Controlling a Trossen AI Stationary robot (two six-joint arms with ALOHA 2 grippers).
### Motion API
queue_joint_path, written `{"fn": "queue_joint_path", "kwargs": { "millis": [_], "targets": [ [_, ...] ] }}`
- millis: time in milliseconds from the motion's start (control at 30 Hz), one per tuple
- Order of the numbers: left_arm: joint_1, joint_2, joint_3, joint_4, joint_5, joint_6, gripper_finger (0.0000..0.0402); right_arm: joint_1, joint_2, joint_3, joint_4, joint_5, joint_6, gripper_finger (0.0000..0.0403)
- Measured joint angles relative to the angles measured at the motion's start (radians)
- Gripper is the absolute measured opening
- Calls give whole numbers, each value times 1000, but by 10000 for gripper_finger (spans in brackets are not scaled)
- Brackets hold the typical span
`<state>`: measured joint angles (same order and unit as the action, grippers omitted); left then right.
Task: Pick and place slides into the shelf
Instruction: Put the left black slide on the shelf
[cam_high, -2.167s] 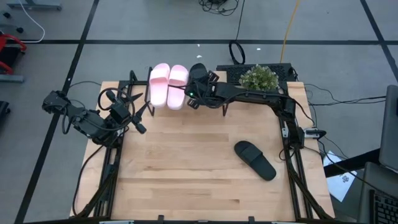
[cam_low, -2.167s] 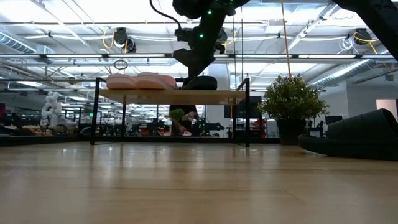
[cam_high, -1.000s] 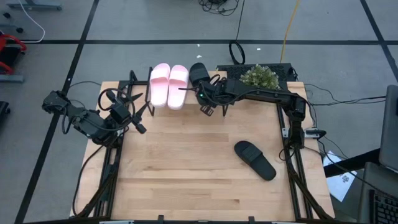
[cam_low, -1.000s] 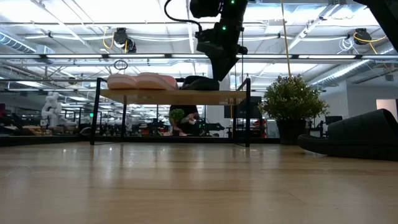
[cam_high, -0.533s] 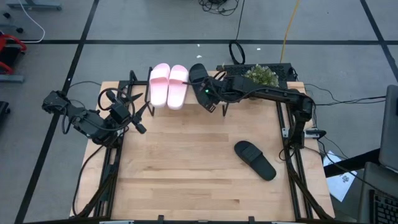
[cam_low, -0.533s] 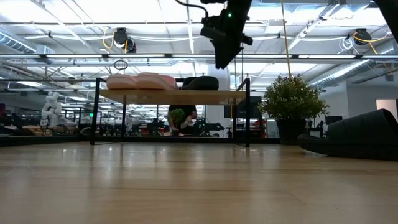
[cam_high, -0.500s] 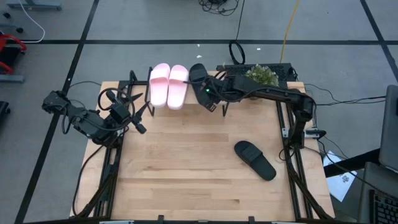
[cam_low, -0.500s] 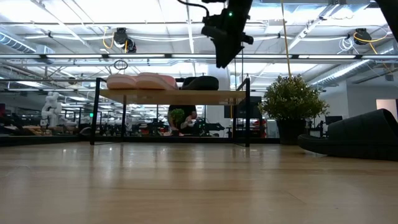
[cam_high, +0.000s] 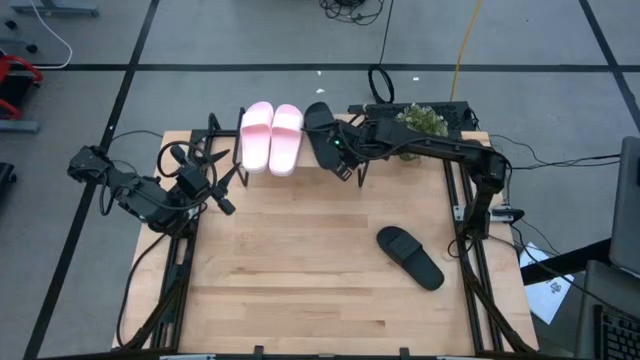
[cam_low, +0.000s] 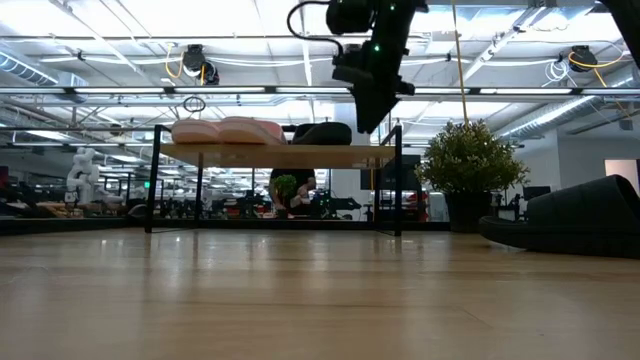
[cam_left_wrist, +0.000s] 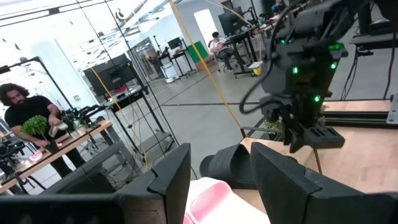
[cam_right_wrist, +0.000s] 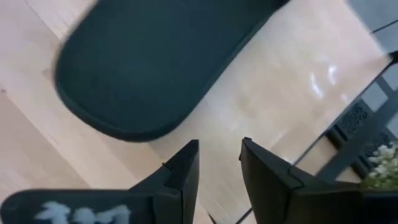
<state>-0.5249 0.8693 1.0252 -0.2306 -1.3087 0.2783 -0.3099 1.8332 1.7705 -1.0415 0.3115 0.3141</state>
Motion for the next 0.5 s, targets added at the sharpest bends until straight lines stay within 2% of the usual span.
{"fn": "queue_joint_path", "kwargs": {
  "millis": [500],
  "targets": [
    [0, 0, 0, 0, 0, 7, 175, -23, 1, -6, 64, -2, -8, 109]
  ]
}}
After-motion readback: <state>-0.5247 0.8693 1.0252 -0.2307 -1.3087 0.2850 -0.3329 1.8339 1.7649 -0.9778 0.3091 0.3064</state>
